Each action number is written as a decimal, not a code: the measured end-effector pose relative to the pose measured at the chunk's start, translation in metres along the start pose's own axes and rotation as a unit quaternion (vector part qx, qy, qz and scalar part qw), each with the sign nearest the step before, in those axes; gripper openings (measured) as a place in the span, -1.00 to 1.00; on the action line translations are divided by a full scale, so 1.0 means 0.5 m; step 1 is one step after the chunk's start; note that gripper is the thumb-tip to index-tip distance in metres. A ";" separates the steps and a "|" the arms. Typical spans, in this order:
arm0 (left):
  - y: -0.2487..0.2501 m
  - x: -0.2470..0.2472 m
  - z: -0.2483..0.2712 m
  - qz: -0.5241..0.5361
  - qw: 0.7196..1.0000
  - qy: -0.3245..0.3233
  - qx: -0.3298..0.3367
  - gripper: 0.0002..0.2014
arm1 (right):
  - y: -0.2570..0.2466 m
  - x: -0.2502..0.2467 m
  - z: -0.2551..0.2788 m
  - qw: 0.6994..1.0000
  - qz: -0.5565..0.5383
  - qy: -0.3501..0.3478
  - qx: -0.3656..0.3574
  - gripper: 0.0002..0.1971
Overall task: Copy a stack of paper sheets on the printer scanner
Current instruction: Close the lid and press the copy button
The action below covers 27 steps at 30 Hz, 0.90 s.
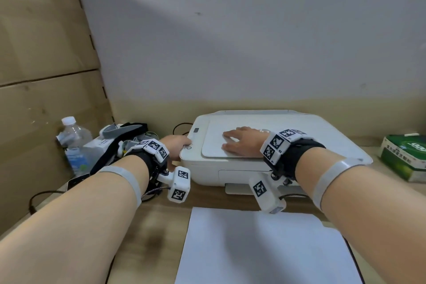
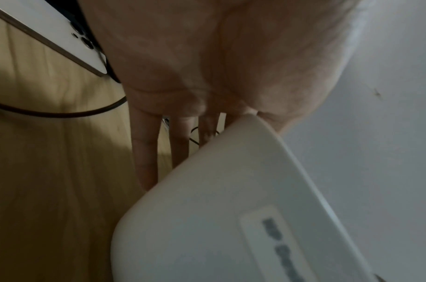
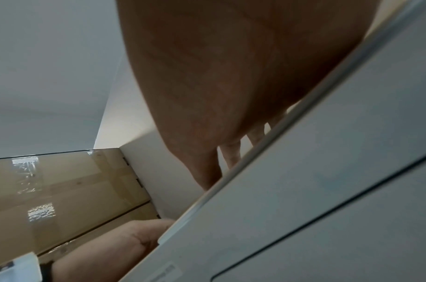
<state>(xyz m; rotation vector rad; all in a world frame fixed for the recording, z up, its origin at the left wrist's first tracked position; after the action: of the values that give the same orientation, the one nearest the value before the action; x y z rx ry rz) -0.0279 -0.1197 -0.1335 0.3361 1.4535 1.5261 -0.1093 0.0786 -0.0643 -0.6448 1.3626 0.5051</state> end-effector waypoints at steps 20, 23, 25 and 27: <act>-0.010 0.039 -0.054 0.028 0.995 -0.086 -0.028 -0.61 | -0.013 0.006 0.032 1.000 -0.002 -0.014 -0.004 -0.46; -0.011 0.043 -0.053 0.035 0.994 -0.094 -0.033 -0.62 | -0.018 0.001 0.039 1.000 0.004 -0.012 -0.012 -0.47; -0.010 0.044 -0.058 0.044 0.994 -0.096 -0.032 -0.64 | -0.020 0.002 0.041 1.000 0.010 -0.016 -0.014 -0.48; -0.007 0.044 -0.056 0.047 0.994 -0.093 -0.031 -0.67 | -0.019 0.005 0.037 1.000 0.017 -0.016 -0.013 -0.47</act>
<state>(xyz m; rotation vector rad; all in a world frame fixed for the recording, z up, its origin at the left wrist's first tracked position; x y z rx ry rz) -0.0582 -0.1205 -0.1526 0.5020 1.2580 1.5681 -0.0889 0.0843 -0.0637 -0.6336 1.3393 0.5590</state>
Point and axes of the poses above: each hand's wrist, its own z-axis away from the middle knuckle, its own x-axis out of the palm, y = z × x, the point moved 10 cm from there along -z, towards the middle knuckle, and after that the axes turned 6 degrees about x, right-handed, at the moved point
